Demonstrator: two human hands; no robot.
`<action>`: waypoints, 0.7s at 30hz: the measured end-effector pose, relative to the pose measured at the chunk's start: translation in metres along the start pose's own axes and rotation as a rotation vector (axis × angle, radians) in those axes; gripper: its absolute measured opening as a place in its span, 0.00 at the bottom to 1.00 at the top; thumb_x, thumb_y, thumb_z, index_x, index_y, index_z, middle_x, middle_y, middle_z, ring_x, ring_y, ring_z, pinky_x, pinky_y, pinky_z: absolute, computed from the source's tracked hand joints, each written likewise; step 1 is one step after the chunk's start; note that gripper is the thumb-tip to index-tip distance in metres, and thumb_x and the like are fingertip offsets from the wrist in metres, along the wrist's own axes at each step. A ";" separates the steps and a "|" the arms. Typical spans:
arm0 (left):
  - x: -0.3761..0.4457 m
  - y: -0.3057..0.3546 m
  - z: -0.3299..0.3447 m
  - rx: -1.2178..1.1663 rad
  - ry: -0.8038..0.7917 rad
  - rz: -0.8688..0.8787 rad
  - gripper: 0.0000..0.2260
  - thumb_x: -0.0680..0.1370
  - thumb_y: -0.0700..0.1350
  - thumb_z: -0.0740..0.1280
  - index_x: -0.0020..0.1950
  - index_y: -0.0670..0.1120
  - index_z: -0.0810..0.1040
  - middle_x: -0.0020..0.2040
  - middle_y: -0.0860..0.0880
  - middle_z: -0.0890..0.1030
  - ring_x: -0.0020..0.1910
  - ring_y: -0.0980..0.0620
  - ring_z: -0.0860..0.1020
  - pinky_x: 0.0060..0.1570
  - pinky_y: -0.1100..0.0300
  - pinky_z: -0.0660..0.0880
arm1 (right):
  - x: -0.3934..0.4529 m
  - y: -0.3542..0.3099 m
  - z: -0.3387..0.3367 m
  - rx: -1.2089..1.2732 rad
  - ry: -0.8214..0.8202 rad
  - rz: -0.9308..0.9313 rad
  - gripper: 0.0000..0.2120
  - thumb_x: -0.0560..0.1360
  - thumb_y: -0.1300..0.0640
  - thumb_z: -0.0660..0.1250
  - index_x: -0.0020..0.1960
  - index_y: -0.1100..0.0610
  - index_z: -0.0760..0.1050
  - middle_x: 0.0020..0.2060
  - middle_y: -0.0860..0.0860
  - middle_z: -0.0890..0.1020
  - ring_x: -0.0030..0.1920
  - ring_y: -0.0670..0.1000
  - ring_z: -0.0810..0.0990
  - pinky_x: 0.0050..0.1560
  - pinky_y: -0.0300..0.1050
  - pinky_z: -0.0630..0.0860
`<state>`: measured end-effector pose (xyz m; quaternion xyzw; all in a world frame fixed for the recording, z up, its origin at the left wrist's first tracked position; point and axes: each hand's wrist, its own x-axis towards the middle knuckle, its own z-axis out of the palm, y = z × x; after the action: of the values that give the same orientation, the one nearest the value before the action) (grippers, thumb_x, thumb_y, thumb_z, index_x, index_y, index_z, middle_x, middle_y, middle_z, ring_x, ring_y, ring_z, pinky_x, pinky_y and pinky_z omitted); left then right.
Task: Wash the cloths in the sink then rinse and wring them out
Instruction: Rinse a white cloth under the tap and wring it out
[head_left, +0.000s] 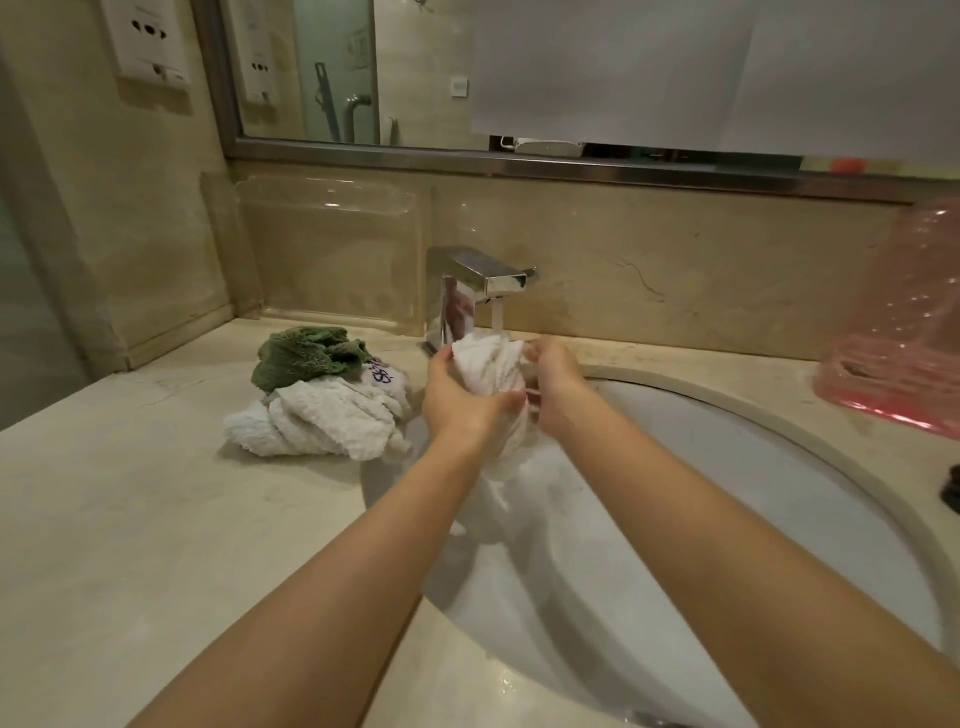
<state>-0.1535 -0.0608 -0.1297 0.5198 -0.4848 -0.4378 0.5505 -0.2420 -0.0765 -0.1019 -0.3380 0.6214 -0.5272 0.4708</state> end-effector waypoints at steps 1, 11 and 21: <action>0.000 -0.001 0.001 -0.005 0.004 -0.015 0.38 0.66 0.34 0.77 0.73 0.47 0.66 0.62 0.49 0.76 0.53 0.55 0.73 0.53 0.66 0.70 | 0.000 0.014 0.003 0.122 -0.041 0.050 0.17 0.81 0.49 0.57 0.50 0.60 0.78 0.44 0.57 0.82 0.43 0.55 0.80 0.38 0.42 0.73; 0.009 0.000 -0.005 -0.278 0.025 -0.300 0.24 0.65 0.40 0.69 0.62 0.40 0.76 0.53 0.39 0.81 0.51 0.40 0.80 0.53 0.45 0.79 | 0.006 0.061 0.005 0.164 -0.100 -0.088 0.17 0.82 0.44 0.55 0.56 0.51 0.77 0.46 0.49 0.83 0.44 0.47 0.81 0.40 0.43 0.75; 0.034 -0.015 -0.006 -0.609 0.093 -0.318 0.04 0.81 0.41 0.64 0.47 0.45 0.76 0.49 0.47 0.81 0.60 0.44 0.78 0.64 0.53 0.72 | 0.028 0.081 -0.003 0.351 0.177 0.142 0.22 0.79 0.41 0.57 0.57 0.59 0.74 0.46 0.56 0.80 0.52 0.60 0.80 0.58 0.60 0.77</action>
<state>-0.1423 -0.0943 -0.1421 0.4202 -0.2193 -0.6185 0.6267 -0.2478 -0.0837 -0.1868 -0.1586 0.5814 -0.6205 0.5018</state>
